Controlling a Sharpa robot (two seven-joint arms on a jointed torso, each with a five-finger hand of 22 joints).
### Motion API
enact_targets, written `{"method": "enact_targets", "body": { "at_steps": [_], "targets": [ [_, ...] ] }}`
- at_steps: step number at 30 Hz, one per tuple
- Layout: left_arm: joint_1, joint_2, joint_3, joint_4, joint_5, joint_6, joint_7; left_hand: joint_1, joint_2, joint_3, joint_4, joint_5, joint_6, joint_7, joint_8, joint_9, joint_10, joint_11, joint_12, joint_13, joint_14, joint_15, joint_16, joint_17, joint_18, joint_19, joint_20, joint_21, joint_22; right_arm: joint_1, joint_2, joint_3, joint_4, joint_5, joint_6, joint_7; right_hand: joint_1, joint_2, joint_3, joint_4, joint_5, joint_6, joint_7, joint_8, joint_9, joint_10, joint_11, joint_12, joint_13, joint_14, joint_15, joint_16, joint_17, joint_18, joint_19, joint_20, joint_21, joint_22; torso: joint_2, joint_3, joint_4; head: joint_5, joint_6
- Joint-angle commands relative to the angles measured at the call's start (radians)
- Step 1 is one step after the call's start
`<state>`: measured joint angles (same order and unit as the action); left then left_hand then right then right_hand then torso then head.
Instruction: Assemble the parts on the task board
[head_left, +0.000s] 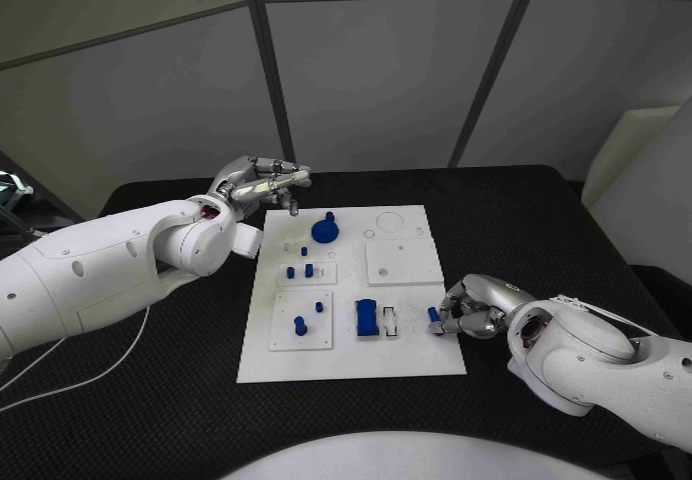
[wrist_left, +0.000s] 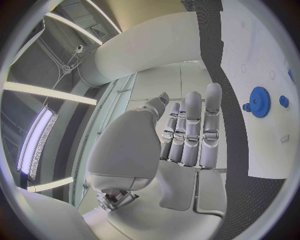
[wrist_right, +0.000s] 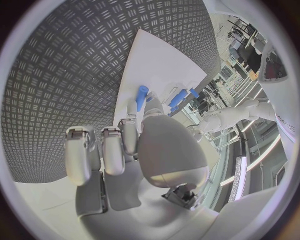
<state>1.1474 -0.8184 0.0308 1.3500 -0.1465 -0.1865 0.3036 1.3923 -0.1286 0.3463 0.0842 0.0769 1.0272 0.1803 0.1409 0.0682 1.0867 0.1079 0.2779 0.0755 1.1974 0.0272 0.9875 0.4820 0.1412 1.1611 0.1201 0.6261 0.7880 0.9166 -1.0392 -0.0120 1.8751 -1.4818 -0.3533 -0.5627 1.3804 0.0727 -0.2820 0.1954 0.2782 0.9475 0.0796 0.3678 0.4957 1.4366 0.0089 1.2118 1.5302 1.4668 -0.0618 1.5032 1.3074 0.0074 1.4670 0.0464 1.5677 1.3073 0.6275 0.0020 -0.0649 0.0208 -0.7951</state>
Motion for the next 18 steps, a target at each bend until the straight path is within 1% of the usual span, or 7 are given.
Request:
{"method": "enact_targets", "body": {
  "at_steps": [1, 6, 8, 11, 14, 16, 18],
  "targets": [
    [0.001, 0.0, 0.001, 0.002, 0.004, 0.002, 0.017, 0.002, 0.008, -0.002, 0.004, -0.002, -0.007, -0.001, 0.006, 0.001, -0.006, -0.001, 0.003, 0.002, -0.006, -0.002, 0.001, -0.001, 0.042, 0.002, 0.004, -0.006, -0.001, -0.01, 0.008, -0.006, -0.007, -0.032, 0.039, -0.033, -0.002, 0.004, -0.004, 0.0, 0.007, 0.01, 0.001, -0.004, -0.013, 0.004, -0.007, 0.005, -0.203, 0.076, -0.002, -0.003, 0.123, -0.007, 0.104, 0.0, 0.003, 0.264, -0.001, 0.0001, 0.0002, 0.002, -0.001],
    [0.001, 0.0, 0.001, 0.001, 0.004, 0.003, 0.017, 0.002, 0.008, -0.002, 0.004, -0.002, -0.007, -0.001, 0.006, 0.001, -0.006, -0.001, 0.003, 0.002, -0.006, -0.002, 0.001, -0.001, 0.042, 0.002, 0.004, -0.006, -0.001, -0.012, 0.017, -0.006, -0.013, -0.062, 0.062, -0.057, 0.01, 0.012, 0.001, -0.003, 0.013, 0.019, -0.003, -0.005, -0.017, 0.004, -0.011, 0.005, -0.202, 0.076, -0.005, -0.003, 0.125, -0.007, 0.104, -0.002, 0.003, 0.264, -0.001, -0.0005, 0.0, 0.004, -0.002],
    [0.001, 0.001, 0.001, 0.001, 0.004, 0.003, 0.017, 0.002, 0.008, -0.002, 0.004, -0.002, -0.007, -0.001, 0.006, 0.001, -0.006, -0.001, 0.003, 0.002, -0.006, -0.002, 0.001, -0.001, 0.042, 0.002, 0.004, -0.006, -0.001, -0.013, 0.023, -0.006, -0.018, -0.084, 0.075, -0.077, 0.017, 0.017, 0.005, -0.006, 0.013, 0.023, -0.005, -0.007, -0.02, 0.004, -0.012, 0.004, -0.203, 0.076, -0.006, -0.003, 0.124, -0.007, 0.104, -0.003, 0.003, 0.264, -0.001, -0.0004, -0.0002, 0.009, -0.002],
    [0.001, 0.001, 0.001, 0.002, 0.004, 0.003, 0.017, 0.002, 0.008, -0.002, 0.004, -0.002, -0.007, -0.001, 0.006, 0.001, -0.006, -0.001, 0.003, 0.002, -0.006, -0.002, 0.001, -0.001, 0.042, 0.002, 0.004, -0.006, -0.001, -0.013, 0.032, -0.006, -0.025, -0.112, 0.086, -0.092, 0.048, 0.035, 0.024, -0.021, 0.008, 0.027, -0.008, -0.012, -0.026, 0.004, -0.016, 0.002, -0.203, 0.076, -0.01, -0.003, 0.124, -0.007, 0.104, -0.006, 0.003, 0.264, -0.001, -0.0003, 0.0003, 0.011, -0.002],
    [0.001, 0.0, 0.001, 0.002, 0.004, 0.002, 0.017, 0.002, 0.008, -0.002, 0.004, -0.002, -0.007, -0.001, 0.006, 0.001, -0.006, -0.001, 0.003, 0.002, -0.006, -0.002, 0.001, -0.001, 0.042, 0.002, 0.004, -0.006, -0.001, -0.013, 0.043, -0.006, -0.032, -0.138, 0.096, -0.102, 0.113, 0.068, 0.073, -0.056, -0.075, 0.033, -0.014, -0.019, -0.035, 0.003, -0.022, 0.0, -0.203, 0.077, -0.016, -0.003, 0.125, -0.007, 0.104, -0.012, 0.003, 0.264, 0.0, 0.0, 0.0013, 0.012, -0.002],
    [0.001, -0.001, 0.001, 0.003, 0.004, 0.002, 0.017, 0.002, 0.008, -0.002, 0.004, -0.002, -0.007, -0.001, 0.006, 0.001, -0.006, -0.001, 0.003, 0.002, -0.006, -0.002, 0.001, -0.001, 0.042, 0.002, 0.004, -0.006, -0.001, -0.013, 0.051, -0.006, -0.036, -0.153, 0.102, -0.106, 0.14, 0.08, 0.102, -0.074, -0.102, 0.037, -0.016, -0.024, -0.041, 0.002, -0.024, -0.001, -0.203, 0.077, -0.018, -0.003, 0.126, -0.007, 0.104, -0.015, 0.003, 0.264, 0.0, -0.0002, 0.0019, 0.012, -0.001],
    [0.001, -0.002, 0.001, 0.004, 0.004, 0.002, 0.016, 0.002, 0.008, -0.002, 0.004, -0.002, -0.007, -0.001, 0.006, 0.001, -0.006, -0.001, 0.003, 0.002, -0.006, -0.002, 0.001, -0.001, 0.042, 0.002, 0.004, -0.006, -0.001, -0.013, 0.057, -0.006, -0.038, -0.162, 0.104, -0.108, 0.156, 0.085, 0.125, -0.087, -0.105, 0.04, -0.017, -0.027, -0.045, 0.002, -0.025, -0.001, -0.203, 0.077, -0.019, -0.003, 0.127, -0.007, 0.104, -0.016, 0.003, 0.264, 0.0, -0.0004, 0.0014, 0.013, -0.002]
  ]
}}
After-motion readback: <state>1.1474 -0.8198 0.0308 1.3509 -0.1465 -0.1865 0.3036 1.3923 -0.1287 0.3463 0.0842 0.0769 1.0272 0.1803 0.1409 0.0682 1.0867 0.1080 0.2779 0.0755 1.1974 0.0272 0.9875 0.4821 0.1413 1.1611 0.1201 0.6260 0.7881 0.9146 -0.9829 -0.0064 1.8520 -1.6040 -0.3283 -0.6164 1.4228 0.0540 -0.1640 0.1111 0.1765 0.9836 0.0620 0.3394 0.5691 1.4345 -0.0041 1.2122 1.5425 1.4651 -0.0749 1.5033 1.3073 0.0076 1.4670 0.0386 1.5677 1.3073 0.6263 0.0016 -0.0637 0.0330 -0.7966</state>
